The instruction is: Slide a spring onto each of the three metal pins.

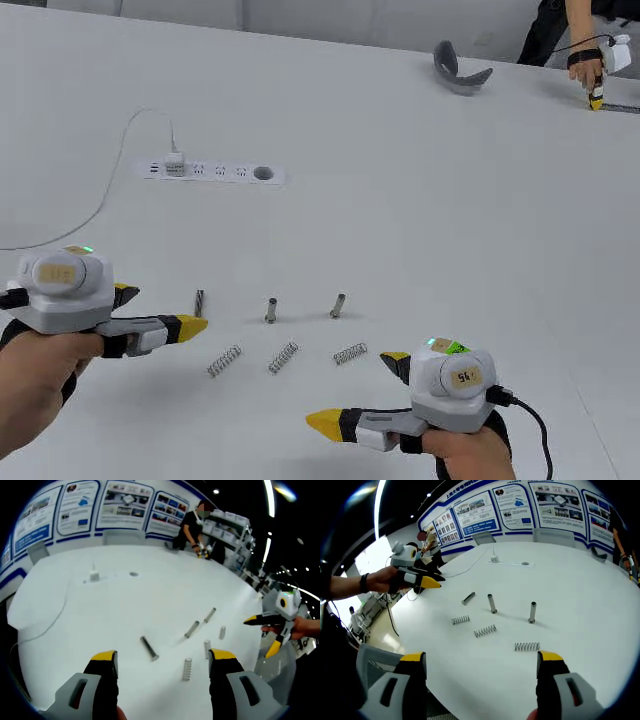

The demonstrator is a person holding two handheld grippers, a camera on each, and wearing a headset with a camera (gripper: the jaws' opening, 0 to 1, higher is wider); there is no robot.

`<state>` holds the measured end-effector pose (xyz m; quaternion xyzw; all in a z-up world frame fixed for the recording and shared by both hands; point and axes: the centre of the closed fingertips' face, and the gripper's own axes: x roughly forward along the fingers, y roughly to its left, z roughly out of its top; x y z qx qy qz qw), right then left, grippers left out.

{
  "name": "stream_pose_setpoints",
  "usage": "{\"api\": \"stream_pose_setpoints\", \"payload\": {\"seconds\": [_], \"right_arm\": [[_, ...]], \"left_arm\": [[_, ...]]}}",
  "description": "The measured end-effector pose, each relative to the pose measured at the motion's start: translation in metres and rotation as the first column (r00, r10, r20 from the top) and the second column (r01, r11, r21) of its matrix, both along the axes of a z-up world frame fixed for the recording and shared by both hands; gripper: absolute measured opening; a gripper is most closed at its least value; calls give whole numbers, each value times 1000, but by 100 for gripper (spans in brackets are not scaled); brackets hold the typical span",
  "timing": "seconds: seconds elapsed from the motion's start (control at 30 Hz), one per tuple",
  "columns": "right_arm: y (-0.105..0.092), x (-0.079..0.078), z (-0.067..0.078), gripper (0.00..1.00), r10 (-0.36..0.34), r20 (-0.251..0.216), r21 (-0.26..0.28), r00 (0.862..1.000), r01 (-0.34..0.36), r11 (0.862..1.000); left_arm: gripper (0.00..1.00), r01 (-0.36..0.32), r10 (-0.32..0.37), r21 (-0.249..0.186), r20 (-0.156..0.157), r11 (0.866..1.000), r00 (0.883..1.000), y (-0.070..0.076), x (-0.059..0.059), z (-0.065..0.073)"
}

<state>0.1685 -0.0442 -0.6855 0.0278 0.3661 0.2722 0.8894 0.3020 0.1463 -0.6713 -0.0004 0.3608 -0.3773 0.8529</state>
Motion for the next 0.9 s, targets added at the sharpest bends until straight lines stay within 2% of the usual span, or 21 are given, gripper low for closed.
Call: {"api": "stream_pose_setpoints", "payload": {"seconds": [0.13,0.2,0.3,0.5,0.7,0.9], "right_arm": [[0,0,0,92,-2,-3,2,1000,2,1000],[-1,0,0,92,-3,-4,1,1000,3,1000],[-2,0,-1,92,-6,-5,-1,1000,6,1000],[-5,-1,-2,92,-15,-8,1,1000,15,1000],[-5,0,-5,92,-17,-13,4,1000,17,1000],[-4,1,-6,92,-14,-17,7,1000,14,1000]], "left_arm": [[74,1,-1,-1,-14,1000,1000,-4,8,-9],[73,2,-2,3,-34,1000,999,-5,10,-14],[71,5,-5,10,-37,1000,999,-7,14,-19],[67,-15,16,21,-69,1000,997,-8,23,-33],[61,-38,40,26,-114,999,993,-9,31,-49],[48,-85,88,23,-149,996,985,-13,41,-58]]}}
